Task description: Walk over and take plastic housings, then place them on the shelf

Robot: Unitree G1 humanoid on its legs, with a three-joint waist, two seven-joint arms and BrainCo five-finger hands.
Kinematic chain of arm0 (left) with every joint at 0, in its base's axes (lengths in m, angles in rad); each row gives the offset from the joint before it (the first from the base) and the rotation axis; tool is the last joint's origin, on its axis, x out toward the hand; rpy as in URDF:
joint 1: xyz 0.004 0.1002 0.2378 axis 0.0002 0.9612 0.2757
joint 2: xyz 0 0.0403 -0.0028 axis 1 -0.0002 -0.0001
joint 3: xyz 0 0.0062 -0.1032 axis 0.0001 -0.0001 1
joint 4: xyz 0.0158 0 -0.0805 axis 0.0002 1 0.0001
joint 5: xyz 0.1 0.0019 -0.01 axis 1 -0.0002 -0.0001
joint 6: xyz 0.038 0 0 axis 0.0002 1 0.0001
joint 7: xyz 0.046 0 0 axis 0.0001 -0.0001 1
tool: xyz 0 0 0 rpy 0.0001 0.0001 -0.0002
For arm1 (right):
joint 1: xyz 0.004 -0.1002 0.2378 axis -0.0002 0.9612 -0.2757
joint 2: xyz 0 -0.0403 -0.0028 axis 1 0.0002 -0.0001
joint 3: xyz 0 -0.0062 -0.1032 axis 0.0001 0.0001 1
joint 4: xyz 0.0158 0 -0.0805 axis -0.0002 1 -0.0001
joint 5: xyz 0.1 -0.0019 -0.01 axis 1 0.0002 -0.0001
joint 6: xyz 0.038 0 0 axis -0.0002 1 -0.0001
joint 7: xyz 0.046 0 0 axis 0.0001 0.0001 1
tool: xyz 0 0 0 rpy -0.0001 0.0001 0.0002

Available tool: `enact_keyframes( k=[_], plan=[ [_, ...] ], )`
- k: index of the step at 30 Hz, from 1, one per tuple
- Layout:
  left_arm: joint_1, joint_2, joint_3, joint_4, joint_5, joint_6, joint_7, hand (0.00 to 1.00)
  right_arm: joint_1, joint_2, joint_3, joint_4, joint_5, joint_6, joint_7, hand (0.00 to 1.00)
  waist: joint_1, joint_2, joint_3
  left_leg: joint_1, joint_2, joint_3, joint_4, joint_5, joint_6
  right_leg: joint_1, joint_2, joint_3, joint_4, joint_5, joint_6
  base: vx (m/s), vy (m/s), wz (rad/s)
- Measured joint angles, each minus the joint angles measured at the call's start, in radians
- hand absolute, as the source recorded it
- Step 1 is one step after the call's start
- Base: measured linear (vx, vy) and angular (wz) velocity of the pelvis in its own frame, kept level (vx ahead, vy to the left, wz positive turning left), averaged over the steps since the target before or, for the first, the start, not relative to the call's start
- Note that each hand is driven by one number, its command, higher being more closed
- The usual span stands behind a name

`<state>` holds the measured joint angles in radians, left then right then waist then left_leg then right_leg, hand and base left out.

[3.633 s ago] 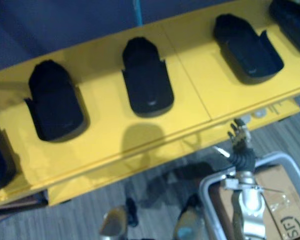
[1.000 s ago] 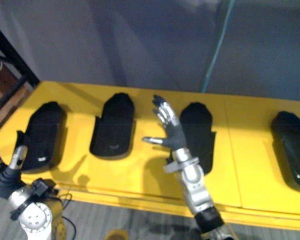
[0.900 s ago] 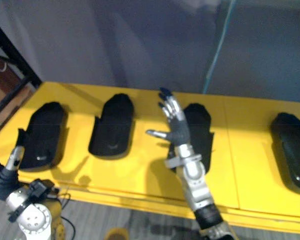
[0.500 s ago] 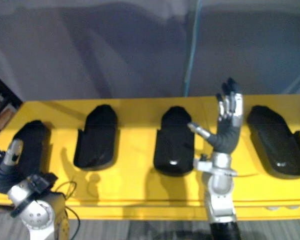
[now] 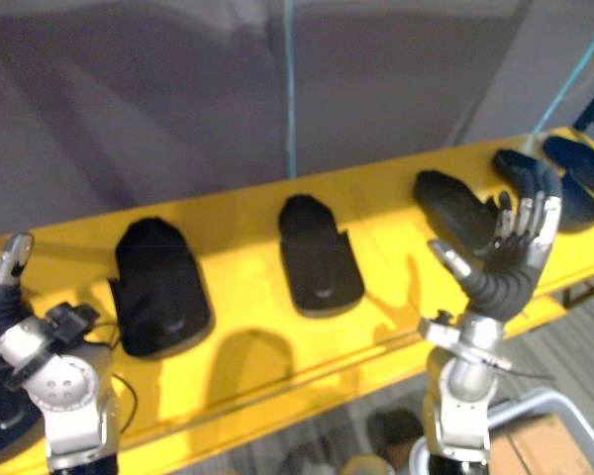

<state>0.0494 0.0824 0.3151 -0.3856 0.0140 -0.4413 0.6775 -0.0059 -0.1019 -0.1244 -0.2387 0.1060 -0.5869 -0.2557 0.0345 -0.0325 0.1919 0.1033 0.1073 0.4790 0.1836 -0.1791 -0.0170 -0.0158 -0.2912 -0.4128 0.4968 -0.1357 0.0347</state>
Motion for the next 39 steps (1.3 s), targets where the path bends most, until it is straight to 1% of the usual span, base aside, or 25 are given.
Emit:
enact_keyframes(
  k=[1,3,4,5,7,10,14,16,17,18,19,20,21,22,23,24,25,29,30,32,34,35,37,38,39],
  plan=[
    [0.015,-0.013,0.001,-0.001,0.000,0.000,0.002,0.00,-0.009,0.000,0.007,0.024,-0.001,-0.015,-0.005,0.00,0.003,-0.003,-0.001,-0.021,0.002,-0.003,0.024,-0.002,0.003,0.007,0.000,0.000,-0.005,-0.024,0.007,-0.11,-0.089,0.02],
    [0.037,-0.016,-0.001,-0.002,0.003,0.000,0.014,0.00,-0.036,-0.001,0.029,0.066,-0.002,-0.027,-0.010,0.00,0.008,-0.021,-0.005,-0.074,0.014,-0.004,0.090,-0.015,0.003,0.017,0.013,0.001,-0.066,-0.051,0.046,-0.11,-0.128,0.01],
    [0.046,-0.021,0.000,-0.006,0.003,0.000,0.021,0.00,-0.056,-0.001,0.035,0.084,-0.003,-0.027,-0.010,0.00,0.020,-0.016,-0.003,-0.114,0.034,-0.001,0.136,-0.027,-0.007,0.020,0.037,0.003,-0.137,-0.070,0.076,-0.15,-0.204,-0.19],
    [0.052,-0.042,-0.001,-0.006,0.004,0.001,0.027,0.00,-0.074,-0.008,0.037,0.095,-0.002,-0.026,-0.010,0.00,0.026,0.019,0.018,-0.142,0.076,-0.008,0.180,-0.033,-0.015,0.037,0.079,-0.003,-0.190,-0.054,0.077,-0.16,-0.211,-0.22],
    [0.077,-0.076,-0.008,-0.010,0.004,0.004,0.026,0.00,-0.061,-0.008,0.039,0.095,0.000,-0.012,-0.008,0.00,0.020,0.039,0.029,-0.143,0.109,-0.015,0.192,-0.023,-0.020,0.055,0.119,-0.005,-0.214,-0.039,0.061,-0.15,-0.174,-0.10],
    [0.114,-0.101,-0.024,-0.012,0.005,0.004,0.020,0.00,0.006,-0.003,0.018,0.068,0.003,0.004,-0.006,0.00,-0.007,0.030,0.025,-0.134,0.108,-0.060,0.149,0.023,-0.036,0.075,0.136,-0.038,-0.221,-0.050,0.038,-0.11,-0.156,0.26],
    [0.150,-0.104,-0.025,-0.035,0.005,-0.005,0.012,0.00,0.081,0.010,-0.003,0.050,0.000,0.007,-0.006,0.00,-0.025,0.027,0.025,-0.118,0.104,-0.054,0.088,0.087,-0.040,0.092,0.146,-0.074,-0.238,-0.045,0.017,-0.09,-0.128,0.23],
    [0.153,-0.103,-0.026,-0.041,0.004,-0.008,0.003,0.00,0.087,0.011,-0.003,0.050,-0.002,0.007,-0.008,0.00,-0.027,0.025,0.026,-0.121,0.094,-0.060,0.088,0.123,-0.031,0.083,0.130,-0.077,-0.210,-0.055,0.001,-0.12,-0.062,0.09],
    [0.167,-0.101,-0.025,-0.044,0.003,-0.008,-0.006,0.00,0.088,0.012,-0.002,0.052,-0.002,0.007,-0.007,0.00,-0.027,0.011,0.019,-0.119,0.068,-0.070,0.052,0.171,-0.036,0.066,0.106,-0.076,-0.207,-0.058,-0.005,-0.13,-0.034,0.01],
    [0.177,-0.100,-0.025,-0.049,0.003,-0.009,-0.013,0.00,0.089,0.014,-0.006,0.052,0.000,0.006,-0.006,0.00,-0.031,-0.002,0.014,-0.118,0.056,-0.085,0.038,0.179,-0.026,0.054,0.091,-0.074,-0.207,-0.059,-0.012,-0.12,-0.023,-0.08],
    [0.198,-0.101,-0.026,-0.063,0.002,-0.009,-0.030,0.00,0.089,0.014,-0.013,0.053,0.009,0.004,-0.001,0.00,-0.028,-0.001,0.012,-0.117,0.052,-0.092,0.089,0.145,0.010,0.044,0.078,-0.067,-0.207,-0.051,-0.011,-0.07,-0.010,-0.11],
    [0.207,-0.101,-0.028,-0.069,0.002,-0.009,-0.034,0.00,0.091,0.013,-0.016,0.053,0.013,0.004,0.001,0.00,-0.028,-0.001,0.012,-0.108,0.050,-0.099,0.108,0.130,0.013,0.043,0.075,-0.063,-0.209,-0.048,-0.009,-0.07,0.004,-0.14],
    [0.220,-0.101,-0.034,-0.076,-0.004,-0.010,-0.046,0.00,0.097,0.012,-0.023,0.053,0.027,0.003,0.009,0.00,-0.029,0.009,0.007,-0.079,0.037,-0.115,0.097,0.115,0.004,0.040,0.072,-0.055,-0.213,-0.043,-0.003,-0.05,0.067,-0.07],
    [0.236,-0.102,-0.053,-0.086,-0.014,-0.010,-0.078,0.00,0.111,0.010,-0.030,0.051,0.041,-0.001,0.019,0.00,-0.034,0.034,-0.011,-0.036,0.025,-0.117,0.008,0.109,-0.019,0.033,0.073,-0.054,-0.214,-0.037,0.007,-0.02,0.141,0.05],
    [0.237,-0.102,-0.071,-0.087,-0.015,-0.011,-0.113,0.00,0.122,0.011,-0.030,0.052,0.046,-0.003,0.024,0.00,-0.046,0.055,-0.024,-0.008,0.014,-0.113,-0.091,0.111,-0.024,0.021,0.076,-0.057,-0.214,-0.028,0.022,0.00,0.167,0.15],
    [0.235,-0.102,-0.079,-0.087,-0.015,-0.010,-0.126,0.00,0.124,0.015,-0.029,0.053,0.046,-0.002,0.028,0.00,-0.048,0.062,-0.028,0.002,0.009,-0.112,-0.123,0.109,-0.031,0.013,0.076,-0.060,-0.214,-0.019,0.035,0.02,0.195,0.20],
    [0.229,-0.100,-0.093,-0.086,-0.015,-0.007,-0.143,0.00,0.127,0.024,-0.029,0.053,0.048,0.000,0.034,0.00,-0.049,0.065,-0.030,0.002,0.003,-0.114,-0.152,0.117,-0.061,0.003,0.075,-0.063,-0.216,-0.004,0.041,0.00,0.196,0.09],
    [0.226,-0.086,-0.101,-0.082,-0.015,-0.002,-0.182,0.00,0.136,0.059,-0.004,0.054,0.065,0.004,0.085,0.00,-0.045,0.012,-0.039,0.001,-0.035,-0.114,-0.178,0.123,-0.051,0.037,0.070,-0.063,-0.322,0.080,0.066,0.01,0.152,0.02],
    [0.226,-0.084,-0.100,-0.082,-0.016,-0.002,-0.182,0.00,0.136,0.060,0.002,0.054,0.071,0.004,0.091,0.00,-0.044,0.007,-0.042,0.001,-0.040,-0.115,-0.178,0.122,-0.049,0.044,0.069,-0.063,-0.337,0.089,0.069,0.02,0.105,0.04],
    [0.225,-0.084,-0.098,-0.082,-0.013,-0.002,-0.168,0.00,0.126,0.060,0.026,0.063,0.113,0.003,0.145,0.00,-0.041,0.001,-0.047,0.002,-0.053,-0.119,-0.178,0.121,-0.040,0.062,0.069,-0.069,-0.374,0.112,0.077,0.02,0.062,0.08],
    [0.224,-0.084,-0.087,-0.082,0.000,0.013,-0.101,0.00,0.075,0.056,0.081,0.133,0.158,0.000,0.220,0.00,-0.038,0.007,-0.046,0.002,-0.066,-0.159,-0.184,0.120,-0.031,0.105,0.068,-0.105,-0.415,0.129,0.085,-0.01,0.034,0.37],
    [0.222,-0.084,-0.080,-0.082,0.005,0.020,-0.084,0.00,0.055,0.056,0.101,0.160,0.166,0.001,0.236,0.00,-0.035,0.010,-0.046,0.003,-0.069,-0.171,-0.186,0.122,-0.029,0.117,0.069,-0.117,-0.423,0.132,0.087,-0.02,0.009,0.56],
    [0.227,-0.091,-0.036,-0.084,0.005,0.072,-0.022,0.00,-0.038,0.047,0.190,0.262,0.199,0.001,0.289,0.00,0.002,0.028,-0.045,0.002,-0.076,-0.228,-0.198,0.132,-0.017,0.156,0.069,-0.177,-0.440,0.134,0.090,0.00,-0.007,0.69],
    [0.230,-0.093,-0.021,-0.084,0.005,0.091,-0.012,0.00,-0.062,0.044,0.210,0.284,0.203,0.001,0.301,0.00,0.018,0.033,-0.046,0.000,-0.078,-0.243,-0.202,0.136,-0.016,0.163,0.069,-0.193,-0.443,0.134,0.090,-0.01,-0.019,0.80],
    [0.252,-0.094,0.015,-0.084,0.004,0.128,0.010,0.00,-0.113,0.038,0.255,0.324,0.203,0.001,0.316,0.00,0.043,0.043,-0.051,-0.001,-0.084,-0.278,-0.218,0.148,-0.015,0.181,0.069,-0.227,-0.449,0.134,0.091,-0.01,-0.015,0.74]
  ],
)
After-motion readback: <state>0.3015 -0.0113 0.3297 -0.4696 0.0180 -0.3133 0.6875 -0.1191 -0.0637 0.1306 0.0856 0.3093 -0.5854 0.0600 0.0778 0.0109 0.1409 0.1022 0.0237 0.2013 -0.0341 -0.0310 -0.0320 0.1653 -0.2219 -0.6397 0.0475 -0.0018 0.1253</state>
